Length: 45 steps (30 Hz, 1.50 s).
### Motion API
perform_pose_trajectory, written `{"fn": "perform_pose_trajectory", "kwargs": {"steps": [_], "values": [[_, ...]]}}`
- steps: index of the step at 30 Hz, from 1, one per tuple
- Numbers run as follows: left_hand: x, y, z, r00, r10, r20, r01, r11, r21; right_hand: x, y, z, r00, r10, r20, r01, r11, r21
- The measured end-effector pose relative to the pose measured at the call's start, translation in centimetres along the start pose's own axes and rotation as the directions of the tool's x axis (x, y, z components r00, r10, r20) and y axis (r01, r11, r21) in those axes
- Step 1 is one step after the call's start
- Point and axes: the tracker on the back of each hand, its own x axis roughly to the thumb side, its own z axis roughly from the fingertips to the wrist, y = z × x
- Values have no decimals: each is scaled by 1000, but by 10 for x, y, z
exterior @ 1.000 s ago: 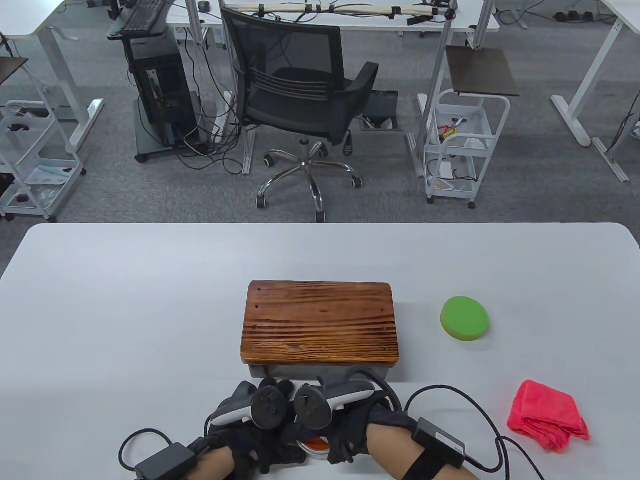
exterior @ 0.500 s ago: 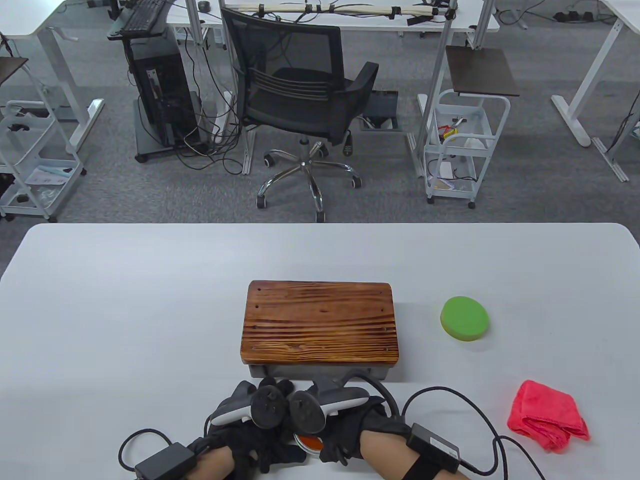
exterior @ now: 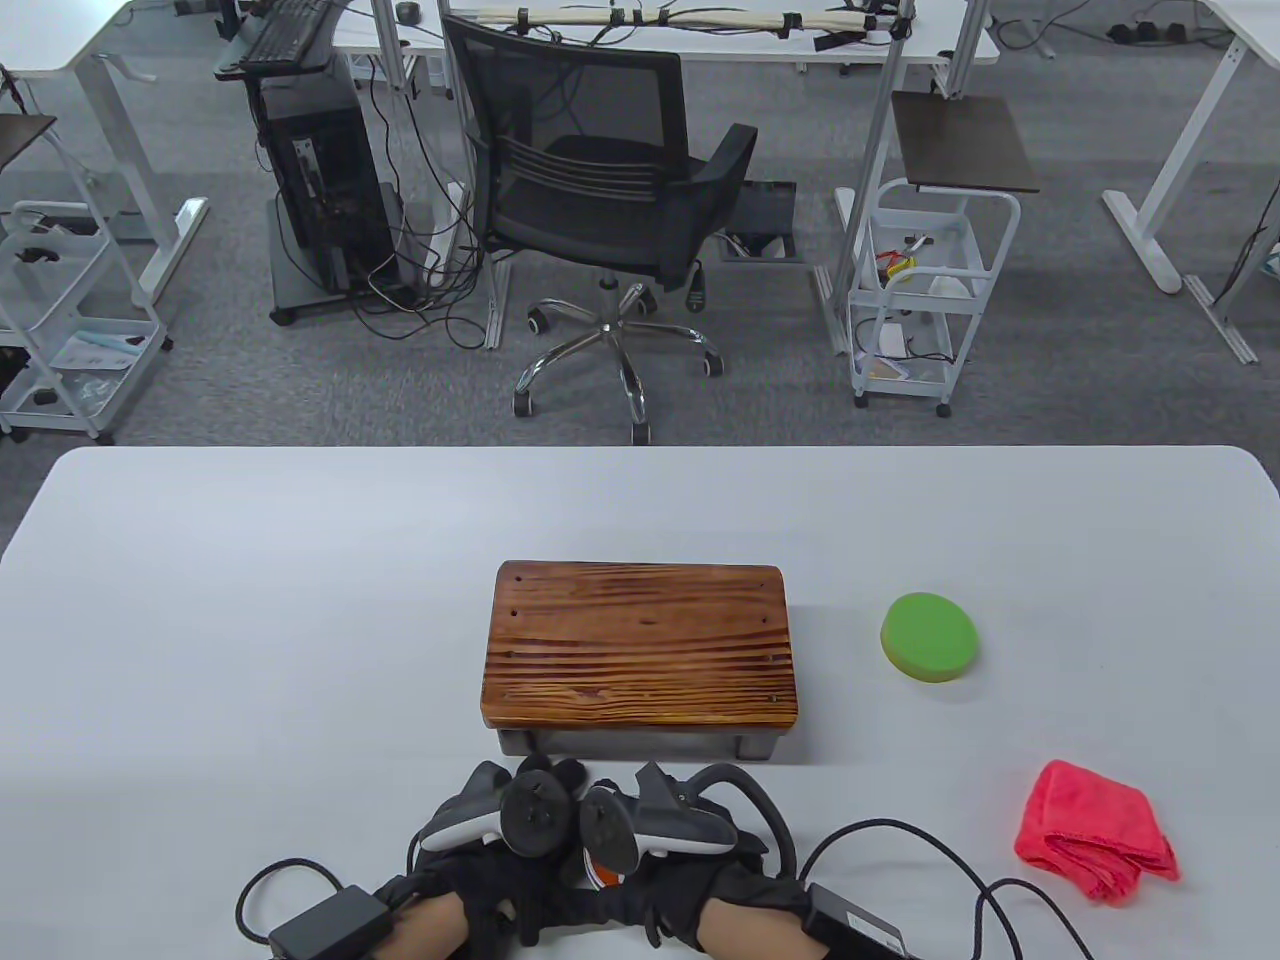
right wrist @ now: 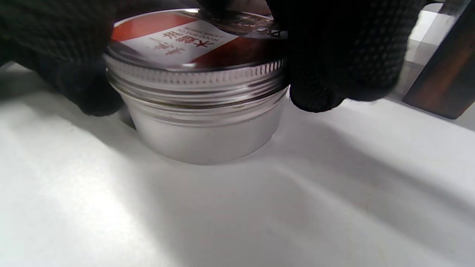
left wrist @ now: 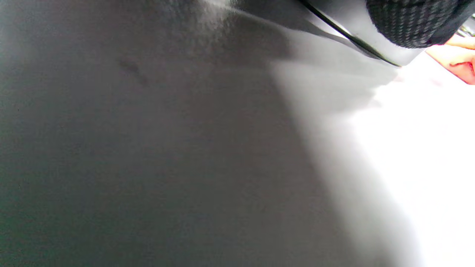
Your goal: Dip and apply wood wax on stool
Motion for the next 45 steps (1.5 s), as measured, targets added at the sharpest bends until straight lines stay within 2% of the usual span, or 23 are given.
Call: {"fn": "perform_pose_trajectory", "kwargs": {"steps": [4, 8, 9, 13, 23, 29, 36, 41, 45], "values": [[0, 0, 0, 1000, 0, 0, 0, 1000, 0, -12, -12, 0, 994, -54, 94, 49, 997, 52], [0, 0, 0, 1000, 1, -1, -1, 1000, -2, -14, -21, -4, 973, 2, 230, -23, 996, 86], [0, 0, 0, 1000, 2, 0, -2, 1000, -2, -13, -20, -5, 962, 57, 268, -83, 993, 85], [0, 0, 0, 1000, 3, 1, -3, 1000, -2, -10, -16, -8, 943, 93, 320, -126, 988, 85], [0, 0, 0, 1000, 6, 3, -6, 1000, -5, -6, -10, -12, 948, 127, 292, -153, 986, 66], [-1, 0, 0, 1000, 7, 5, -7, 1000, -5, -7, -8, -9, 966, 89, 242, -102, 994, 42], [-1, 0, 0, 1000, 6, 3, -6, 1000, -5, -9, -4, -6, 992, -23, 128, 16, 998, 55], [-1, 0, 0, 1000, 5, 1, -5, 1000, -5, -4, -3, -4, 998, -64, 2, 64, 997, 51], [-1, 0, 0, 1000, 5, 1, -5, 1000, -5, -5, -5, -3, 997, -71, -8, 71, 995, 67]]}}
